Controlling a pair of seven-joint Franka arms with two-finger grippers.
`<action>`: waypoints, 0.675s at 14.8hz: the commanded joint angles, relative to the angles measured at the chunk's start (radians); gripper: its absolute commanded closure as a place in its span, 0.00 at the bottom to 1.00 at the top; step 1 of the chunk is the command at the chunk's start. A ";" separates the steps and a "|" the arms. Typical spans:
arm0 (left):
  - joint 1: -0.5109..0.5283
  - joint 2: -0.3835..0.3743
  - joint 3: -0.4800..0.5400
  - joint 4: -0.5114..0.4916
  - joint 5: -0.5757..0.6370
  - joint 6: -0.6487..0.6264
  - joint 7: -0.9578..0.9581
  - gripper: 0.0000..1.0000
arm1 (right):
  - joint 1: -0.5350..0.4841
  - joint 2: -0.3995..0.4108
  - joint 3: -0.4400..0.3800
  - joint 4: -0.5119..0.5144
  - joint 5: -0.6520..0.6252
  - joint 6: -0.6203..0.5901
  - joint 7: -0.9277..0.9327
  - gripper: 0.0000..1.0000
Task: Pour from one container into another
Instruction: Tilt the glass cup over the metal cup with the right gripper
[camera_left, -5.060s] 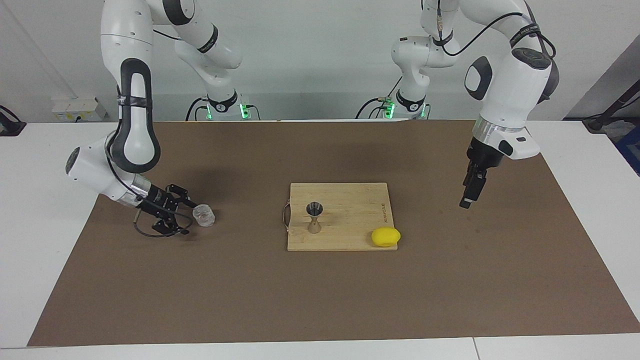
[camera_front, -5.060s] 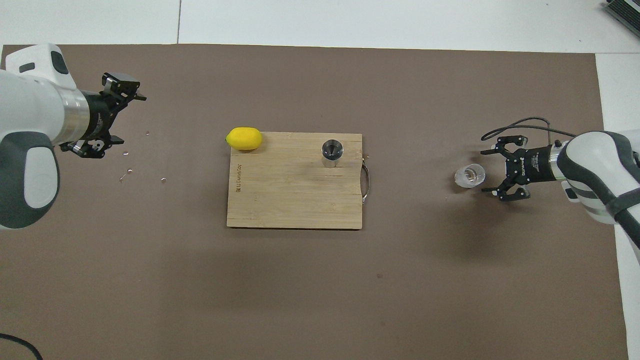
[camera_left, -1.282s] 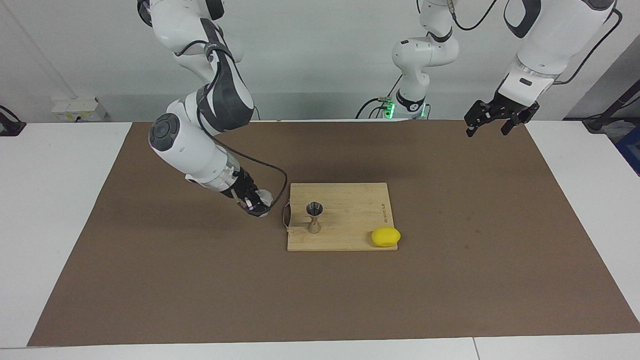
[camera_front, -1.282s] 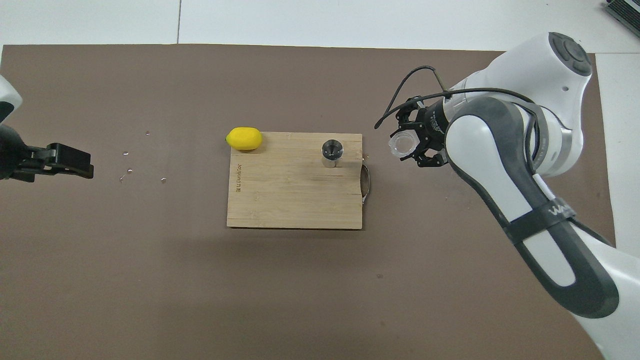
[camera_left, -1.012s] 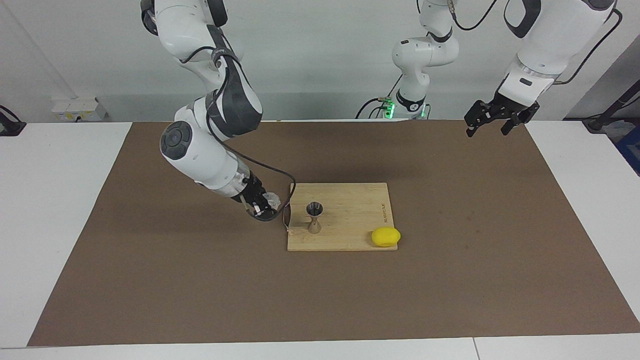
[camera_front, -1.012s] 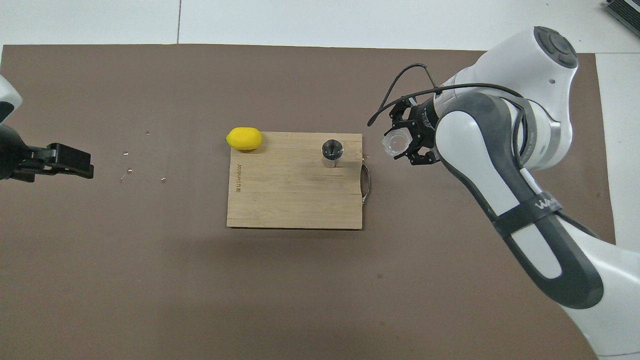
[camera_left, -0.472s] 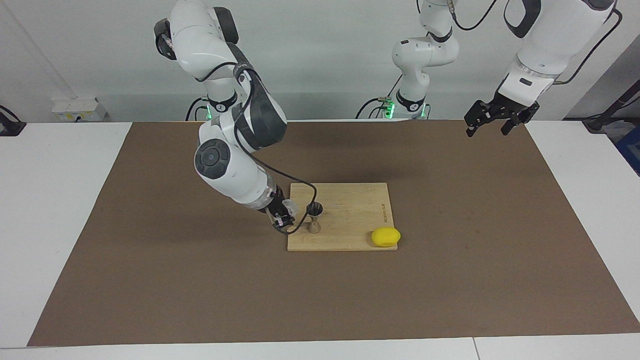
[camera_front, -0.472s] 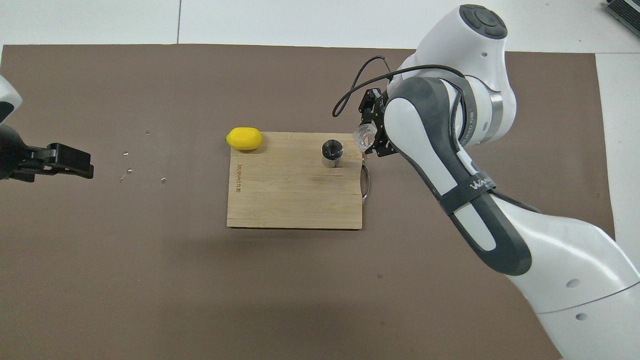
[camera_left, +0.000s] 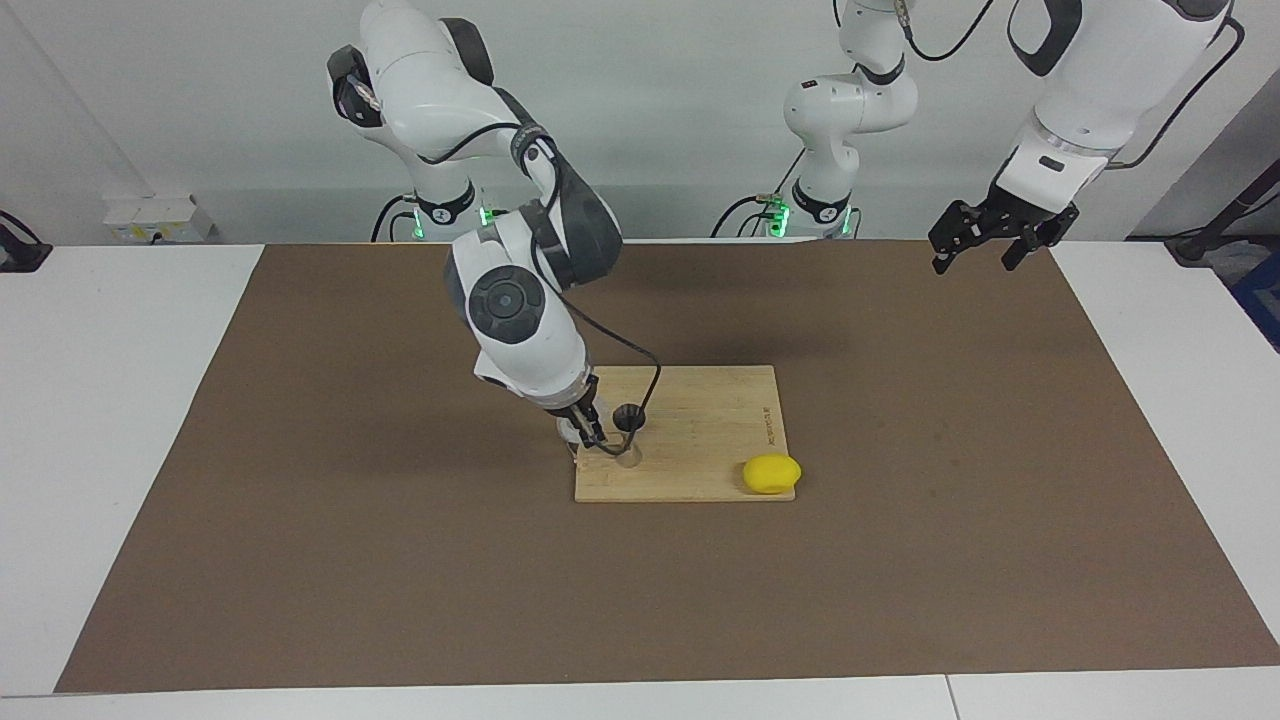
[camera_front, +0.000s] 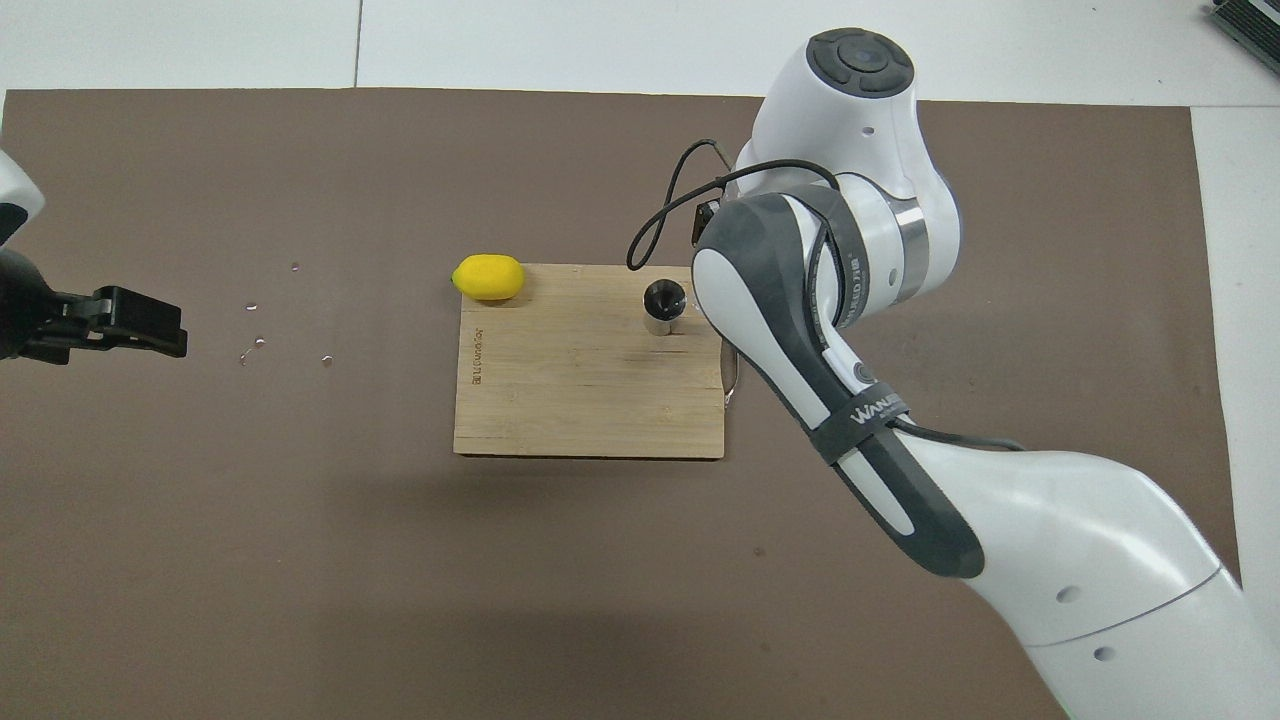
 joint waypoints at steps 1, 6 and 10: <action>0.015 -0.016 -0.007 -0.015 -0.004 -0.008 0.012 0.00 | 0.021 0.022 0.002 0.051 -0.061 -0.032 0.023 1.00; 0.015 -0.016 -0.007 -0.015 -0.004 -0.008 0.012 0.00 | 0.043 0.035 0.002 0.091 -0.109 -0.032 0.023 1.00; 0.015 -0.016 -0.007 -0.015 -0.004 -0.008 0.012 0.00 | 0.055 0.038 0.007 0.096 -0.146 -0.029 0.022 1.00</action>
